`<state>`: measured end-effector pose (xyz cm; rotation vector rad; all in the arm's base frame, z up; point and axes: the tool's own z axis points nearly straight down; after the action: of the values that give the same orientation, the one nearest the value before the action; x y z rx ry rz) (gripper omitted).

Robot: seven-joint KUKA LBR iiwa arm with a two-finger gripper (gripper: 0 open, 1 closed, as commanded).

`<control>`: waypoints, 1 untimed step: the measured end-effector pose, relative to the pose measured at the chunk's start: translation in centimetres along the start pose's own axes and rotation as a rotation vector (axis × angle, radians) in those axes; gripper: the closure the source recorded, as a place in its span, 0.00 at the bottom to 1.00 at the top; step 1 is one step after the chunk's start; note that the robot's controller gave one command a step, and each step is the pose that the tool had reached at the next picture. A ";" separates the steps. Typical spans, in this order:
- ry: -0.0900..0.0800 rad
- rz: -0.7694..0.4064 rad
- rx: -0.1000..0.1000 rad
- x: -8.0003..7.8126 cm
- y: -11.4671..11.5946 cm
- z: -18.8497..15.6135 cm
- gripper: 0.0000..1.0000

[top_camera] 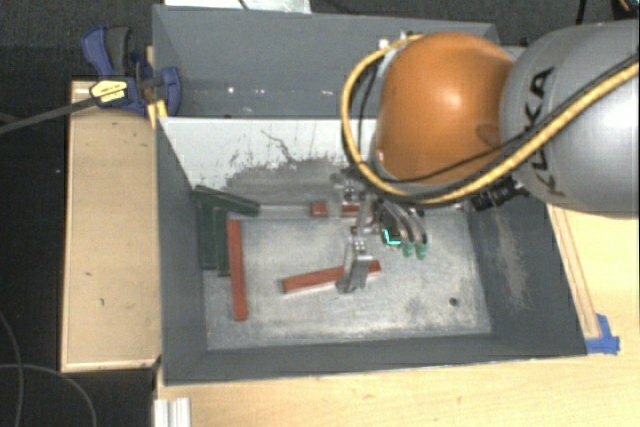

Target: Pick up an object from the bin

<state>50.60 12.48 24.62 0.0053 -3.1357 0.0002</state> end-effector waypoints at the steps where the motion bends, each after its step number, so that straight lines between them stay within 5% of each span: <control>1: 0.000 -0.104 0.001 -1.3 -3.2 12.8 0.00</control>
Offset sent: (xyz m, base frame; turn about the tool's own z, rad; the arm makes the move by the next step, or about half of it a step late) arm 0.0135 -0.0302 -0.1244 -0.1050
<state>51.84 9.33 11.79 0.1678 -3.1315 0.0017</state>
